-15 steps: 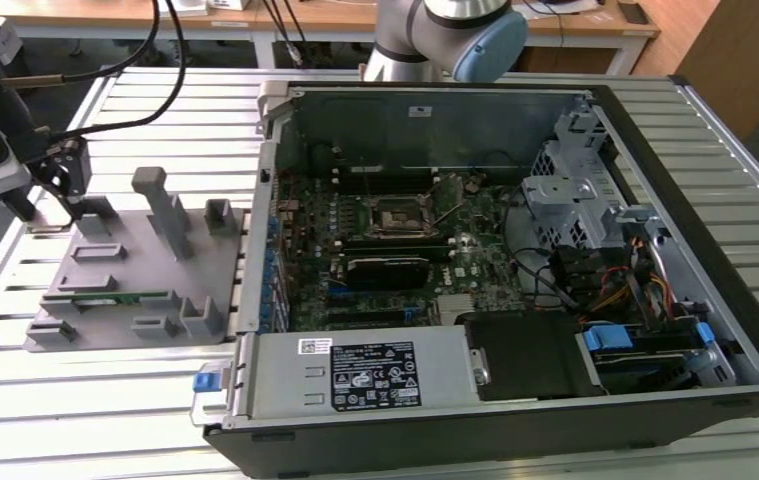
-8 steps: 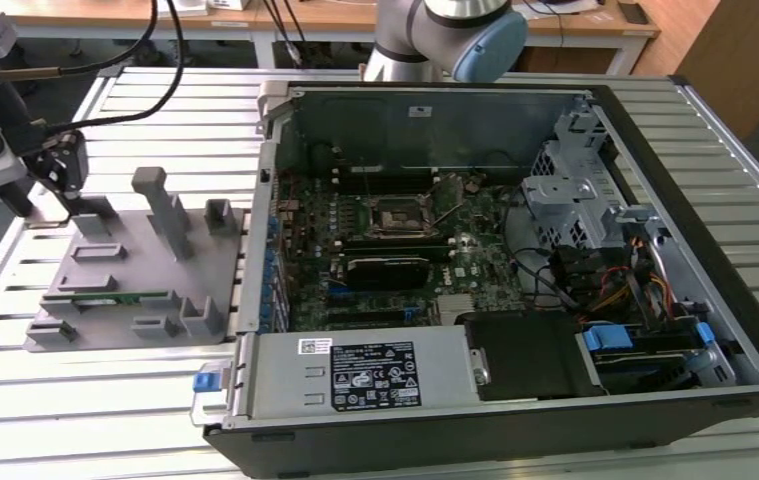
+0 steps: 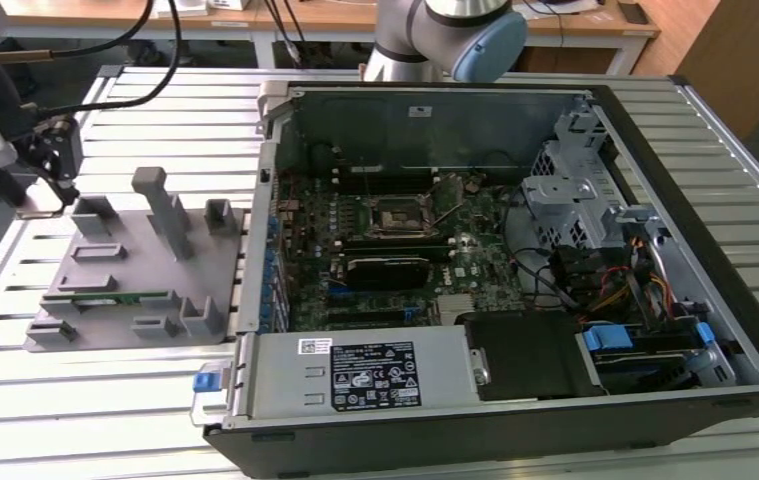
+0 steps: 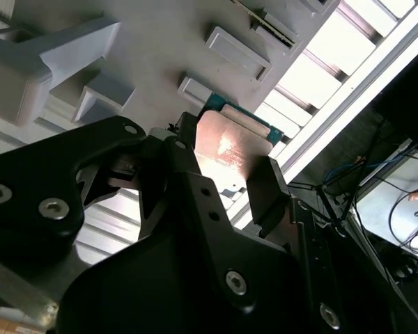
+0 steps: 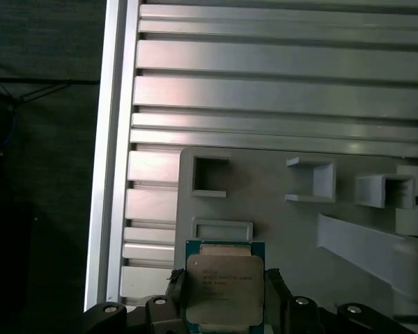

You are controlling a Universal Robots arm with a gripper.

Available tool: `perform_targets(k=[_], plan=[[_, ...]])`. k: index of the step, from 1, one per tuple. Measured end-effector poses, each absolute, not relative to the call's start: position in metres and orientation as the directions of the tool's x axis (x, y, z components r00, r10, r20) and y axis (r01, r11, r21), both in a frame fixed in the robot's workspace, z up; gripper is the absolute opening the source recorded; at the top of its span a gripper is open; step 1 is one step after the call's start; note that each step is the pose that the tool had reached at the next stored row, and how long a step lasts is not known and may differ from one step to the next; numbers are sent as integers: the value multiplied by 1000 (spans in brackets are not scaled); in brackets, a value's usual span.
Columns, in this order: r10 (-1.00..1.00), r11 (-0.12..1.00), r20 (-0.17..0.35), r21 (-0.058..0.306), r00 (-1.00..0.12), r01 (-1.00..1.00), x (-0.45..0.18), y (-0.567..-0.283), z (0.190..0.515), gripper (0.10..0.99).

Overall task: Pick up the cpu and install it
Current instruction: 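Pick up the cpu and move it towards the insertion slot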

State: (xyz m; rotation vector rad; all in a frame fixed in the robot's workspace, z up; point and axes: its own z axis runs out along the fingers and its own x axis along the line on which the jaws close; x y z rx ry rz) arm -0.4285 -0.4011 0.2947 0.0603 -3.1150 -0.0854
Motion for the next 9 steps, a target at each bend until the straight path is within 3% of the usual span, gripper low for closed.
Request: perform_targets(k=[9], plan=[[-39, 998, 24, 55, -999, -38, -428, -398, 307, 533]])
